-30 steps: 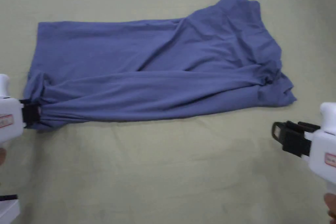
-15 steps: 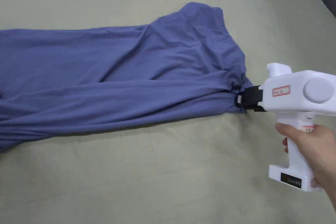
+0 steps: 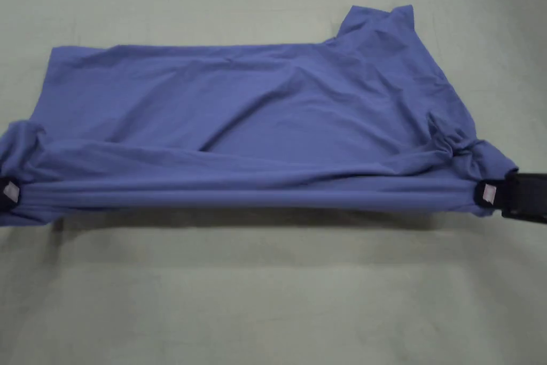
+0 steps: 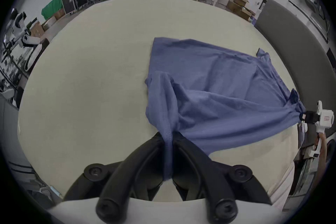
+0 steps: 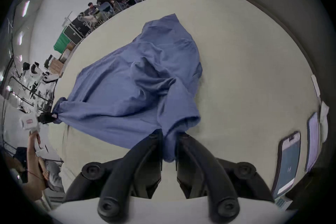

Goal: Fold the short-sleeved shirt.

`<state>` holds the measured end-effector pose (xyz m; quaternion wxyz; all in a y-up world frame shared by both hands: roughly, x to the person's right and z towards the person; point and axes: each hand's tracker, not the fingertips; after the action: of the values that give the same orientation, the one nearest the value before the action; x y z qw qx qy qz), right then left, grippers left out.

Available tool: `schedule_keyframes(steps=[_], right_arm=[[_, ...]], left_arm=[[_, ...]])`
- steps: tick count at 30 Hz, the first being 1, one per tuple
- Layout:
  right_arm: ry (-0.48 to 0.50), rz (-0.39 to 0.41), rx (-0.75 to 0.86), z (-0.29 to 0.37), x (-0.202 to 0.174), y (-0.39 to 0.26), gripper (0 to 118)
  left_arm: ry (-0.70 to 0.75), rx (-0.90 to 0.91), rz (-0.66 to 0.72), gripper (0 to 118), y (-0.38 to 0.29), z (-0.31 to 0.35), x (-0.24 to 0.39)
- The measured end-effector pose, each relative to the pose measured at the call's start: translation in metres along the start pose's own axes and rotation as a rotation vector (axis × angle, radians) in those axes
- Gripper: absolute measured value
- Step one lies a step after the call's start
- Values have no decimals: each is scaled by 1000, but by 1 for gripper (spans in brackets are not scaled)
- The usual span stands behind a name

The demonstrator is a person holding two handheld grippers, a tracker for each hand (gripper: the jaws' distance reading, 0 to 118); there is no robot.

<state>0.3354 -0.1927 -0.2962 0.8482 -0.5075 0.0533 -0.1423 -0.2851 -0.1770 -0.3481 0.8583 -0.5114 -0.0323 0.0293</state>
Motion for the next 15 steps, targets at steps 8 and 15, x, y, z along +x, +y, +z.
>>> schedule_keyframes(steps=[8, 15], right_arm=[[-50, -42, -97, -37, 8, -42, 15], [-96, 25, -80, -14, -6, -43, 115]], left_arm=[[87, -109, -70, 5, -46, -41, 14], [150, 22, -54, 105, -62, -13, 10]])
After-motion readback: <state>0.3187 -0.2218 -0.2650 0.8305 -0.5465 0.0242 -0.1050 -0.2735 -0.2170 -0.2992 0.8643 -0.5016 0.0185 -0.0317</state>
